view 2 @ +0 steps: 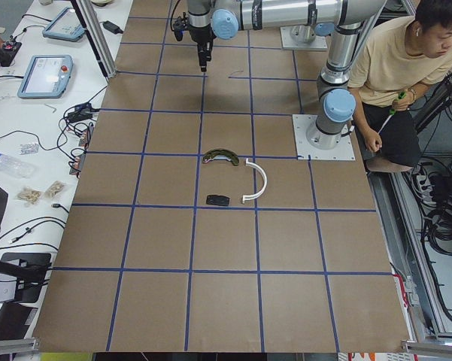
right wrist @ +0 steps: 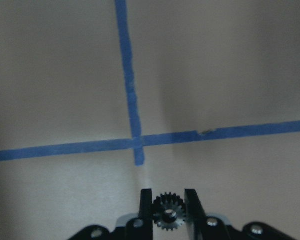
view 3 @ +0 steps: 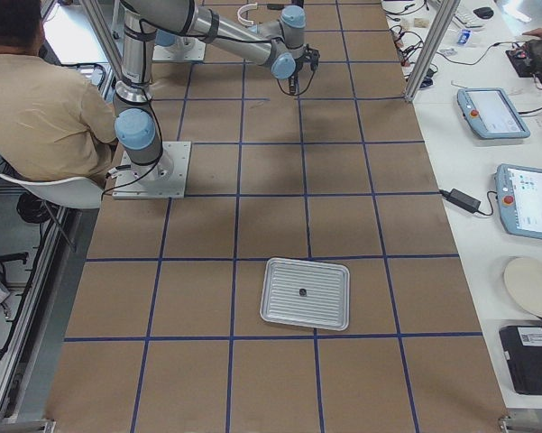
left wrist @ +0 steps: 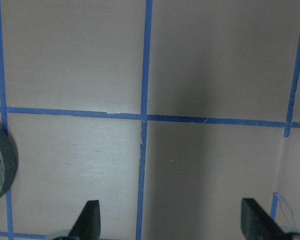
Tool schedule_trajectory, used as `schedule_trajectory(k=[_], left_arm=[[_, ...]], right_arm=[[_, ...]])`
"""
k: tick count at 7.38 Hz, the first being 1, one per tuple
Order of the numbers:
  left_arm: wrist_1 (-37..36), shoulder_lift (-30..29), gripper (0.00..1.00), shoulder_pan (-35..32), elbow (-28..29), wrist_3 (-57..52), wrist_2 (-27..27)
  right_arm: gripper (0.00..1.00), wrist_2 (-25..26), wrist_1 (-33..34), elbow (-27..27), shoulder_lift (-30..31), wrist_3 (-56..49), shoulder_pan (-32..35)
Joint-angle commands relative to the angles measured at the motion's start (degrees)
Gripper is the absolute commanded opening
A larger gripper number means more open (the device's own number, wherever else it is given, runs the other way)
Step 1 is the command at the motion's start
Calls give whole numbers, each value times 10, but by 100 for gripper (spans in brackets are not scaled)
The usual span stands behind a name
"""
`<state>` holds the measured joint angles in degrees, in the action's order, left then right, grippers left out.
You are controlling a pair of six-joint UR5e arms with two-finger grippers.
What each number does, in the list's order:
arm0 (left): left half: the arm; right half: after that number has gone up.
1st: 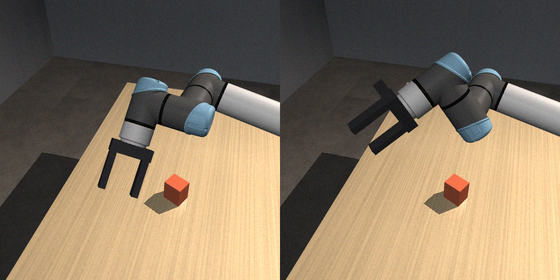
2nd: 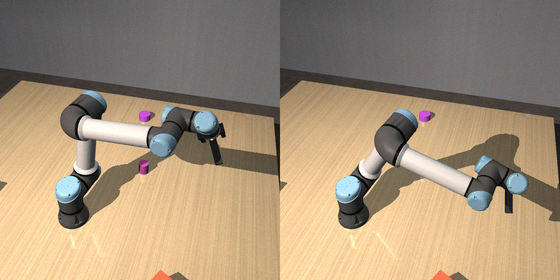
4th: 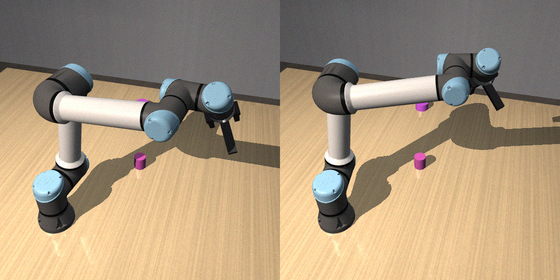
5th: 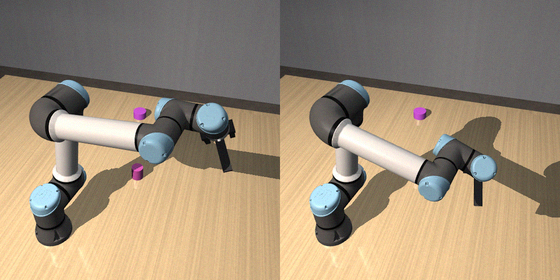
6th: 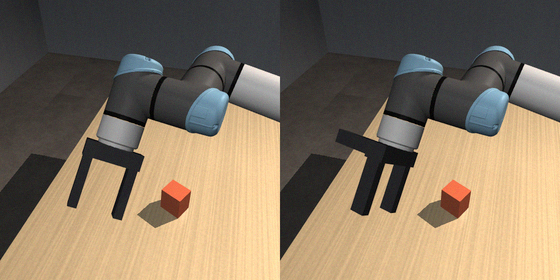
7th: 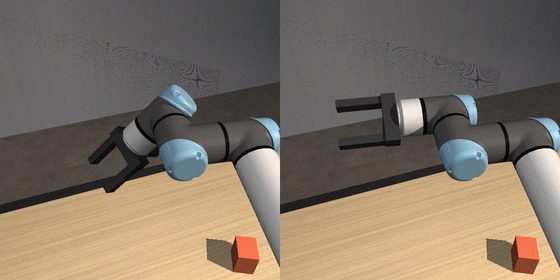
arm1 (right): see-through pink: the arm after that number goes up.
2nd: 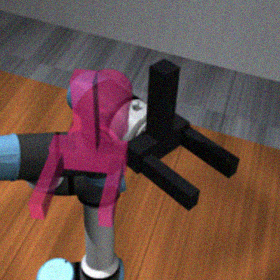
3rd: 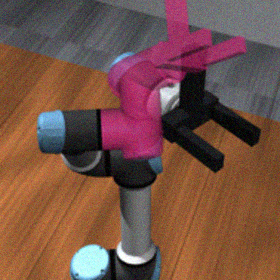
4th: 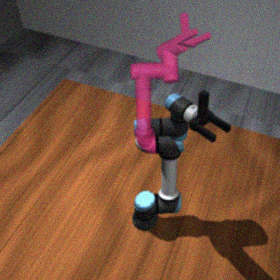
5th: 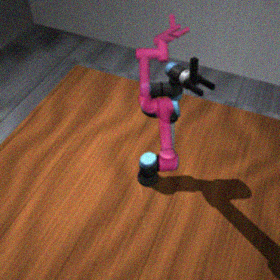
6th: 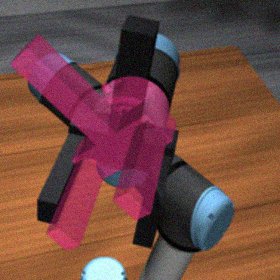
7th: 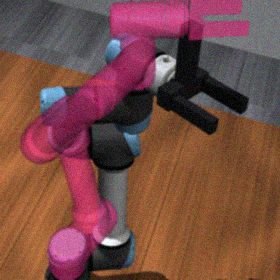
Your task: Place bearing gear from tray to pile
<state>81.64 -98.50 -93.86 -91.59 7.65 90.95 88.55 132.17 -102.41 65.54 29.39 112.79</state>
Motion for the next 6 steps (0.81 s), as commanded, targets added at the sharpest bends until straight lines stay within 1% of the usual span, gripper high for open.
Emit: schedule_trajectory(k=[1,2,3,4,5,6], left_arm=[[-2,11,100,0,-26,0,0],[-3,20,100,0,-45,-3,0],[-3,27,100,0,-60,-10,0],[-8,33,100,1,-71,-12,0],[-17,36,100,2,-79,-15,0],[-19,37,100,2,-81,-17,0]], right_arm=[[39,-1,17,7,-17,35,24],[77,-1,18,14,-16,-3,8],[100,0,13,20,-14,-67,-28],[100,0,2,25,1,-132,-79],[100,0,-43,24,26,-234,-146],[100,3,-72,22,55,-306,-212]])
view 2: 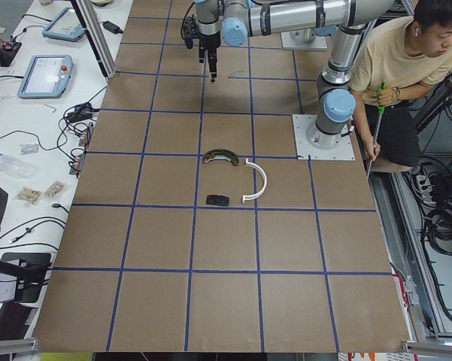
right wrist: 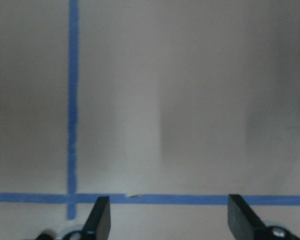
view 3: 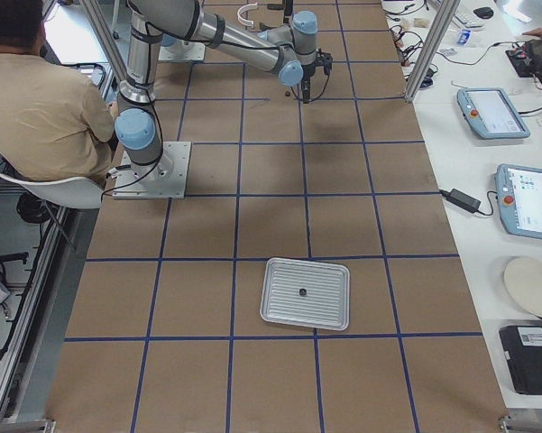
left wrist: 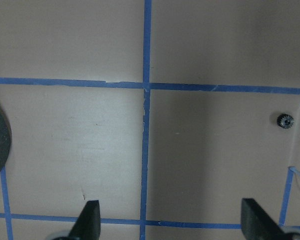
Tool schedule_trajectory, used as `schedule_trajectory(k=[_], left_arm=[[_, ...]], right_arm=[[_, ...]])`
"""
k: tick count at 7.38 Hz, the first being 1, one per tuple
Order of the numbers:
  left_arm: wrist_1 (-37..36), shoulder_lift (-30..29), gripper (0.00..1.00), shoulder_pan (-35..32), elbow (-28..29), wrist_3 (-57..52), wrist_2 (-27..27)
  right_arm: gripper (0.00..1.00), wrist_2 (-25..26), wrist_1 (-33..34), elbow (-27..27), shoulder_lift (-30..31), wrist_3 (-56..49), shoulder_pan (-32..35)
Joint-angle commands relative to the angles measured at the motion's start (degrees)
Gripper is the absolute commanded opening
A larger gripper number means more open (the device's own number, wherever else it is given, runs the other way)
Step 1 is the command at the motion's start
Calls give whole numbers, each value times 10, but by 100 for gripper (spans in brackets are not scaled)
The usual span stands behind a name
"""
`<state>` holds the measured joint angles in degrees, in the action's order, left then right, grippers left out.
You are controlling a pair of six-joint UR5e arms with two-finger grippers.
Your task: Place bearing gear from tray to pile
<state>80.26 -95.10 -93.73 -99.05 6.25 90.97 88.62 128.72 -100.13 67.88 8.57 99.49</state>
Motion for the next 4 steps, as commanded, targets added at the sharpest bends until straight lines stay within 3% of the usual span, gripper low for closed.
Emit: schedule_trajectory(k=[1,4], left_arm=[[-6,3,100,0,-6,-3,0],[-6,4,100,0,-8,-3,0]], right_arm=[[100,8,-62,-2,52,-203,-145],[100,27,-86,2,63,-382,-370]])
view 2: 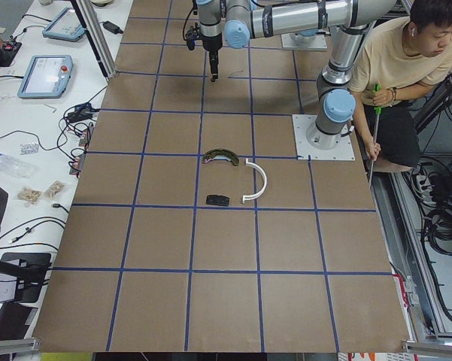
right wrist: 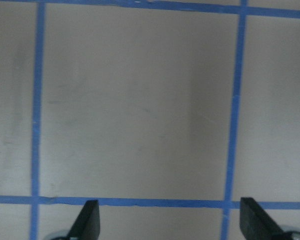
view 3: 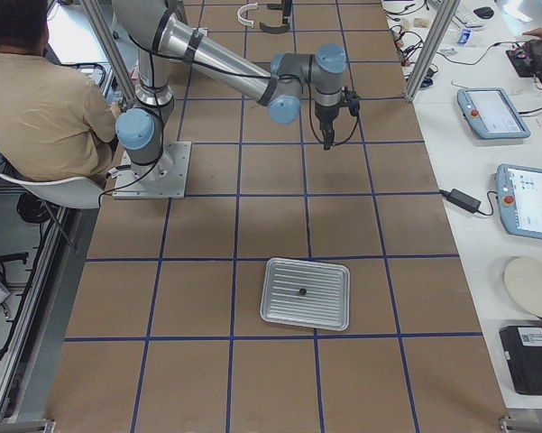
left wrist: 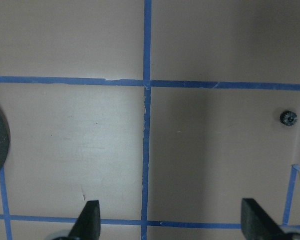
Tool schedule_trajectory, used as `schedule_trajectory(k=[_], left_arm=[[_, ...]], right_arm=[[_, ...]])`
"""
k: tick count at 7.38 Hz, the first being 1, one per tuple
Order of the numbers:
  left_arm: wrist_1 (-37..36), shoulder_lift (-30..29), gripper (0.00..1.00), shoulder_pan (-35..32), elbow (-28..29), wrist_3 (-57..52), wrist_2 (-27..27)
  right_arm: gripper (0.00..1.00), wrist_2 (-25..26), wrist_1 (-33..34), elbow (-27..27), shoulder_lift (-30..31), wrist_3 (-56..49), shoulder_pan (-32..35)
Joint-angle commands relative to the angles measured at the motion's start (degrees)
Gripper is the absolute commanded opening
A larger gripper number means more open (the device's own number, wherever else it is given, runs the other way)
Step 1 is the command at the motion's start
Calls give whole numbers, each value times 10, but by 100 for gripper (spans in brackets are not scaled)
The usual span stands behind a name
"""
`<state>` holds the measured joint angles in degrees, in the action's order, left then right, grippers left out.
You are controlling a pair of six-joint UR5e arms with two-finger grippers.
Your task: Place bearing gear from tray to pile
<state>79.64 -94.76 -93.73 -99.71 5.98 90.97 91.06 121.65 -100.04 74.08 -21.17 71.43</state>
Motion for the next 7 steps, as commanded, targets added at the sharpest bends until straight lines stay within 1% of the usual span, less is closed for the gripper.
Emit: schedule_trajectory(k=[1,2,3,4,5,6,7], left_arm=[[-1,2,100,0,-7,0,0],[-1,6,100,0,-14,1,0],[-15,10,100,0,-23,0,0],[-31,11,100,0,-32,-5,0],[-38,15,100,0,-43,-7,0],[-54,9,100,4,-62,-17,-5],[-198,-22,100,11,-81,-34,-3]], right_arm=[[100,-1,-17,4,1,-123,-160],[100,-2,-12,4,-5,-161,-216],[100,-5,-11,5,-27,-239,-266],[100,-13,-9,35,-57,-266,-306],[100,-18,-11,77,-107,-310,-326],[100,-38,-9,120,-155,-373,-336],[100,-44,-9,165,-192,-398,-343]])
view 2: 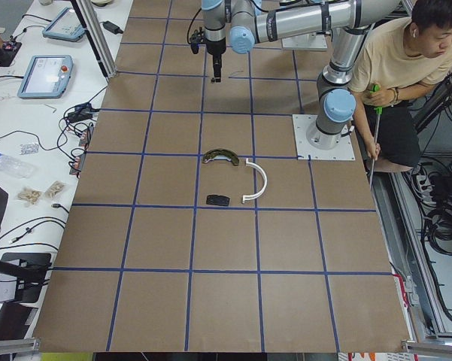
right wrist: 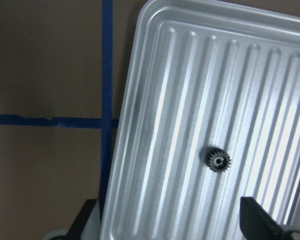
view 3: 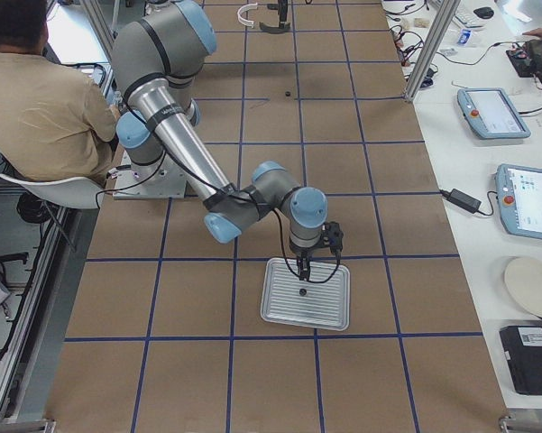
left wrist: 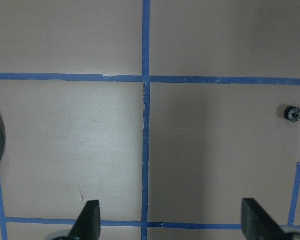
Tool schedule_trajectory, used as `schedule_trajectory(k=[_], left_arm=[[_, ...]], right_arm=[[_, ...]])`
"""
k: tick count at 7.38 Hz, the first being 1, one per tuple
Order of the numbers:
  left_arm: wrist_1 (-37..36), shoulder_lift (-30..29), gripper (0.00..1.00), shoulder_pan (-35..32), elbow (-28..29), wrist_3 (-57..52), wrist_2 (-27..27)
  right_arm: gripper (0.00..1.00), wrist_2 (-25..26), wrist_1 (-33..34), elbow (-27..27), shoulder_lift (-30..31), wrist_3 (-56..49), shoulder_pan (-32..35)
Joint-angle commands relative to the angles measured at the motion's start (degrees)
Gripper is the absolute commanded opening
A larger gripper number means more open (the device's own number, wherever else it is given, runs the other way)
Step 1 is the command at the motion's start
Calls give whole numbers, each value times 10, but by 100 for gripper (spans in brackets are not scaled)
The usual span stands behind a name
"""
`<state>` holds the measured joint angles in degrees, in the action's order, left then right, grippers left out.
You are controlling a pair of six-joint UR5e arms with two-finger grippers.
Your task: Place bearing gear from tray to pile
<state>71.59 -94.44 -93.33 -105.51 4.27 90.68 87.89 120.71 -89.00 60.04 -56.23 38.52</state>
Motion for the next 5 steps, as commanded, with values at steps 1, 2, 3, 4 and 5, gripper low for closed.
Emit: schedule_trajectory(k=[1,2,3,4,5], left_arm=[[-113,-17,100,12,-22,-25,4],[-82,-3,100,10,-11,-23,4],[-60,-3,100,12,19,-26,3],[-18,4,100,14,49,-26,-1],[39,13,100,10,86,-24,0]], right_arm=[[100,-11,-2,79,-76,-48,-15],[100,-13,-1,74,-88,-43,-14],[97,-11,-9,68,-86,-42,-14],[89,-3,-2,50,-85,-51,-14],[79,16,-2,46,-84,-50,-15]])
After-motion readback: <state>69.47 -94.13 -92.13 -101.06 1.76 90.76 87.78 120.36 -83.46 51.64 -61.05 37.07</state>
